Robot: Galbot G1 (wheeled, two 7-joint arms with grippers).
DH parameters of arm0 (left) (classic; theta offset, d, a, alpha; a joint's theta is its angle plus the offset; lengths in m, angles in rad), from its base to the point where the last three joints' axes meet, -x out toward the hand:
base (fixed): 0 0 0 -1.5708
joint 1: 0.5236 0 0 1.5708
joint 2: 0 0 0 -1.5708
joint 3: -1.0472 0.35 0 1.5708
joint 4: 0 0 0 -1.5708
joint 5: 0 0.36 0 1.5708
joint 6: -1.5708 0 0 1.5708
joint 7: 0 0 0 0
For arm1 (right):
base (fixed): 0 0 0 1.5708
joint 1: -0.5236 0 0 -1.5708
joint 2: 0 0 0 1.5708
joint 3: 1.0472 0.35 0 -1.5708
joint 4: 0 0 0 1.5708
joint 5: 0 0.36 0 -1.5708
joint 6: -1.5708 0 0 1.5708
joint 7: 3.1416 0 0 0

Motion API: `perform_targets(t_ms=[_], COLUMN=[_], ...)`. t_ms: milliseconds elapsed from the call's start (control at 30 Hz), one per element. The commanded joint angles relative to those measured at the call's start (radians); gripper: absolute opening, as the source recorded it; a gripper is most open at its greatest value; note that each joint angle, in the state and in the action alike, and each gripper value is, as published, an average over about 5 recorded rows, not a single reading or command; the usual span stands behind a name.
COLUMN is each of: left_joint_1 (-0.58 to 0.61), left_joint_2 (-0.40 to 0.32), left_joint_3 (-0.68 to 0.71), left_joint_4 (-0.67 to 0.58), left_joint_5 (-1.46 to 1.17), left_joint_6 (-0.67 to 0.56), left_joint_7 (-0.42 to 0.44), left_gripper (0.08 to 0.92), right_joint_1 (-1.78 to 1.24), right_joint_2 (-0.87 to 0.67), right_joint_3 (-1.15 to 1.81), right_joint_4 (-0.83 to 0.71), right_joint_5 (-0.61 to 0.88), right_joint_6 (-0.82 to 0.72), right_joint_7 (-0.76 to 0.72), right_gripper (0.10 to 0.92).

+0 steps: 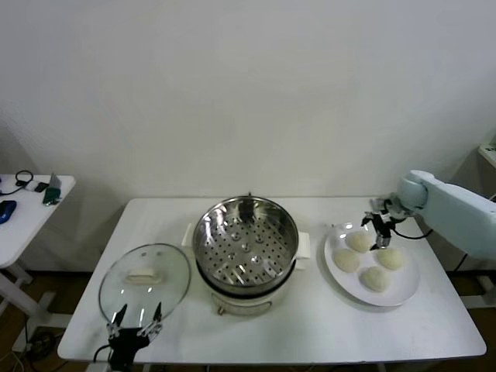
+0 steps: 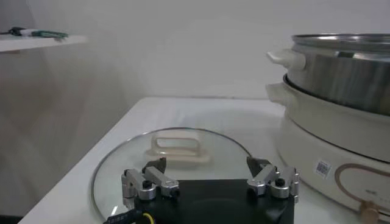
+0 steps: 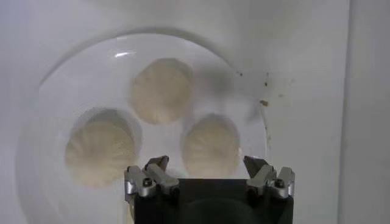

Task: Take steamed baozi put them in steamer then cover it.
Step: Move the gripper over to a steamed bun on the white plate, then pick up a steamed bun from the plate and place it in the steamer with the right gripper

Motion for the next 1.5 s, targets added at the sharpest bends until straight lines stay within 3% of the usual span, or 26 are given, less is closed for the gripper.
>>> perform_targets(t_ms=[33,367,667,867,1133,1500], left_joint_1=[0.002,0.003,0.003,0.007,0.010,0.019], left_joint_2=[-0.001,-0.001,0.000,0.000,0.001,0.013], left_joint_3=[0.000,-0.001,-0.003,-0.004,-0.003,-0.004], left_joint_4=[0.000,0.003,0.003,-0.005,-0.011,-0.025], left_joint_5=[0.001,-0.003,-0.001,0.000,0.002,0.006], left_joint_6=[-0.003,-0.006,-0.006,-0.006,-0.006,-0.009], left_joint_7=[0.000,0.003,0.002,0.001,0.000,-0.002], left_gripper=[0.823,0.823,0.823,0.823,0.823,0.823], right_joint_1=[-0.024,-0.053,-0.073,-0.046,0.294,0.800], right_joint_2=[0.060,0.060,0.060,0.036,-0.020,0.084], right_joint_3=[0.010,0.043,0.073,0.057,-0.173,-0.421], right_joint_4=[-0.079,-0.094,-0.090,-0.040,0.127,0.611], right_joint_5=[-0.049,-0.041,-0.004,0.024,0.155,0.242], right_joint_6=[0.001,-0.026,-0.034,-0.036,0.033,0.212], right_joint_7=[0.031,0.028,0.033,0.020,-0.036,-0.033], right_gripper=[0.823,0.810,0.683,0.654,0.653,0.653])
